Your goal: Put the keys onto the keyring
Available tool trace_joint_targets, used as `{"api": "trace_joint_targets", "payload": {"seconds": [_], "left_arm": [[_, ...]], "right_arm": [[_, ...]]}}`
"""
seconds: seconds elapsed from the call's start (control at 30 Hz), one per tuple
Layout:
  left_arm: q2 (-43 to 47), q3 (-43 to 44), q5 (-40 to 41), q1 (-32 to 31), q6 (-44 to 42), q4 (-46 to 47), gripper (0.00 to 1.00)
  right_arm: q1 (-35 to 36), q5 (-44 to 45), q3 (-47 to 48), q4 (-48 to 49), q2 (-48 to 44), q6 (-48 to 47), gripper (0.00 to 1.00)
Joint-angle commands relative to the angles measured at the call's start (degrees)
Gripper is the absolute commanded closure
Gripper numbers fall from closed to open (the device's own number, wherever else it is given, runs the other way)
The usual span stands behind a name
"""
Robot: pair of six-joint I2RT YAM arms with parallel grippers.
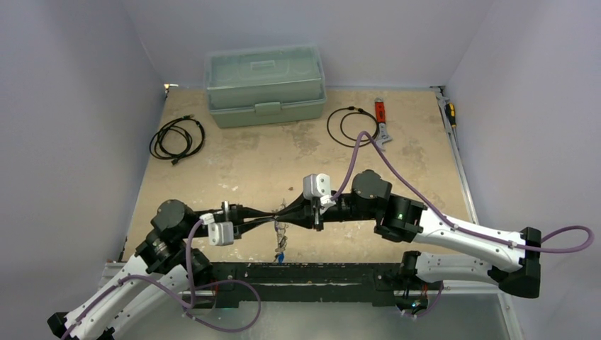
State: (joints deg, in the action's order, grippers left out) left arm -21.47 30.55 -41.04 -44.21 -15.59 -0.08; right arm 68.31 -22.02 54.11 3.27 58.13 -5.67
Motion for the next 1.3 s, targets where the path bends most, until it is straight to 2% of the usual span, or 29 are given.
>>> {"api": "trace_joint_targets", "payload": {"seconds": [0.0, 0.13, 0.3, 0.4, 0.67, 1.13, 1.27], "left_arm": [[-0.88, 3.01, 1.11, 0.56, -0.82, 0.32, 1.0], [-1.06, 3.23, 1.34, 0.57, -0.84, 0.16, 1.0], [-1.75, 3.55, 2.28, 0.61, -0.93, -1.78, 1.0], [-2.11, 3.64, 2.93, 0.55, -0.93, -2.36, 1.0], [-3.22, 4.03, 3.92, 0.58, -1.02, -3.09, 1.0], [-4.21, 4.33, 5.24, 0.56, -1.02, -3.98, 1.0], [-4.19, 4.27, 5.19, 0.61, -0.93, -3.88, 1.0]], "right_arm": [[0.24, 2.52, 4.87, -6.02, -0.03, -1.6, 0.76], [0.26, 6.79, 9.62, -15.76, 0.55, -4.39, 0.58], [0.33, 11.77, 18.37, -28.22, 6.28, -7.94, 0.54], [0.7, 12.89, 20.58, -31.98, 8.85, -9.01, 0.54], [1.21, 12.0, 21.78, -33.02, 9.9, -9.95, 0.58], [1.21, 8.93, 21.31, -31.25, 9.71, -9.55, 0.56], [1.21, 8.93, 20.69, -30.16, 10.26, -9.35, 0.59]]}}
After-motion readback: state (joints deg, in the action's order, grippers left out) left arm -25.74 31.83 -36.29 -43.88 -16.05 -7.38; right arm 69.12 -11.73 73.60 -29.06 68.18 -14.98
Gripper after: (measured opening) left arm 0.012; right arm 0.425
